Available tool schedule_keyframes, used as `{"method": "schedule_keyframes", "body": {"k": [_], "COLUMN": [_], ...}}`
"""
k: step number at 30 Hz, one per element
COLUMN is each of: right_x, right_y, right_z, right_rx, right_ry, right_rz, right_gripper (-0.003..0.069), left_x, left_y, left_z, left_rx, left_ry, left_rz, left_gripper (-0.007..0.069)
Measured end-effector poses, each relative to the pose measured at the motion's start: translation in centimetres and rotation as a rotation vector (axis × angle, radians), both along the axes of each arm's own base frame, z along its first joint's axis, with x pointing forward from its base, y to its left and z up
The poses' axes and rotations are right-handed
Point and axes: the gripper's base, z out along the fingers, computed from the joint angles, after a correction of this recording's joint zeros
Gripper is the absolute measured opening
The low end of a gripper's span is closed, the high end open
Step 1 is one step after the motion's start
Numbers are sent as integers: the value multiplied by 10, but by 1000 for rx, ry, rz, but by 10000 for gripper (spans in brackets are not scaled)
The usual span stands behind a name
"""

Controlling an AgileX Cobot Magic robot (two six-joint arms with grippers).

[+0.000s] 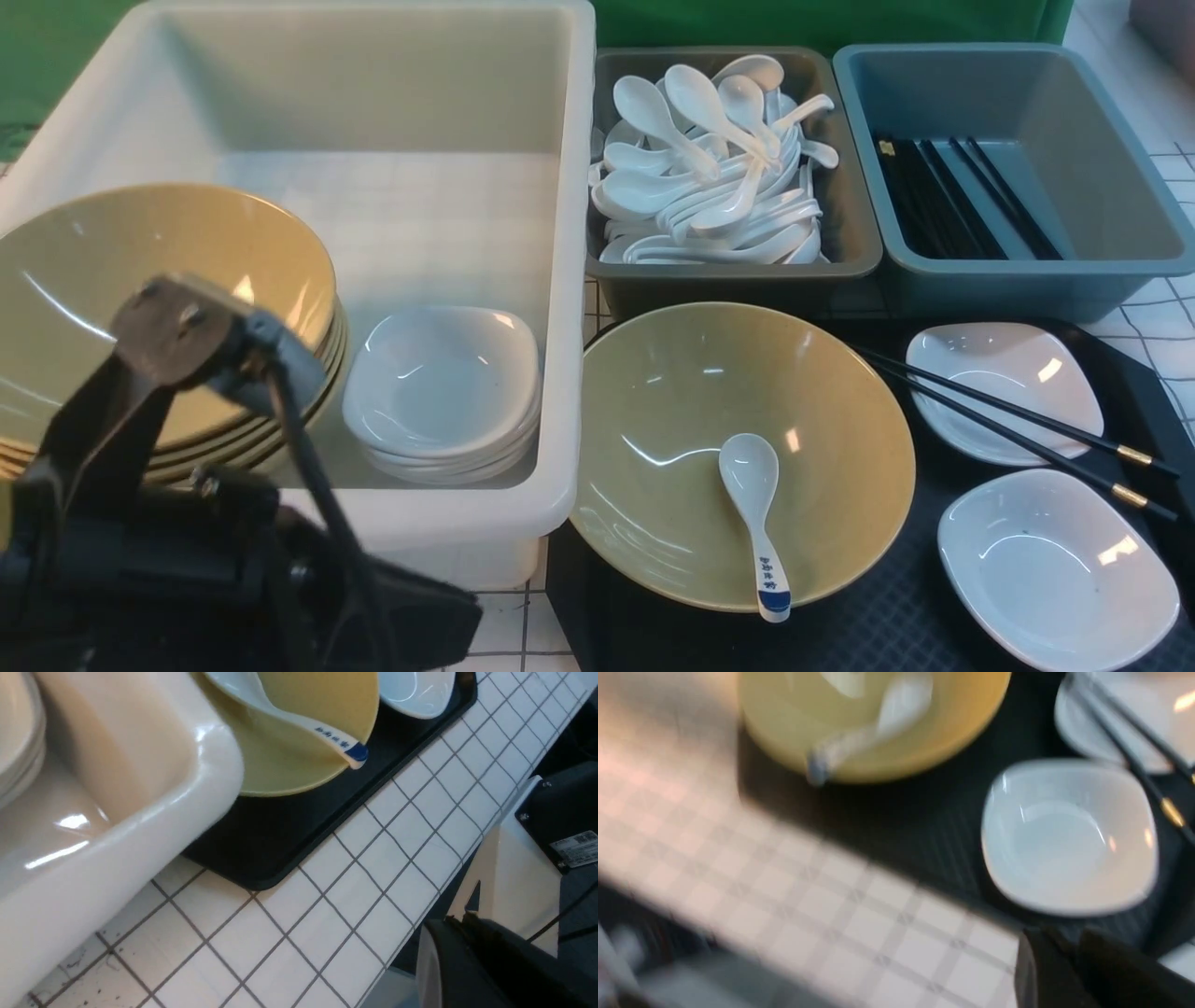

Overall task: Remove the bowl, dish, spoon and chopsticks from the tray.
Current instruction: Use the left arm to grab the soup spoon in the middle

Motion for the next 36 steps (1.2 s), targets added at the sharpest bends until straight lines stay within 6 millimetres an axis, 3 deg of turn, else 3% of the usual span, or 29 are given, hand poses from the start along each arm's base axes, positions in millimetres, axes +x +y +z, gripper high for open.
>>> {"method": "schedule_keyframes", "body": {"k": [5,8,13,17,23,32,36], "right_x": [31,53,65,58,28,0,-10], "right_y": [29,51,63,60,35,9,0], "right_z": [12,3,-8,-3,18,31,34], "right_rx": [-142,-227,-278,-247,-150,-50,-18], "right_ry": [24,95,156,137,2,-116,-154], "right_rz": [142,195,220,258,269,245,237], "right_gripper": [109,109,111,113,119,120,120], "left_x": [8,13,21,29,34,36,45], "left_y": [-8,-13,-18,-30,-62,-69,-80], "left_z": [16,19,12,5,4,8,6], "left_rx": [-11,-2,24,68,154,153,171], "left_ry": [-34,-46,-21,2,-10,-39,-20], "left_rz": [-26,-46,-57,-94,-194,-188,-195], "left_gripper": [0,0,0,0,0,0,0]}}
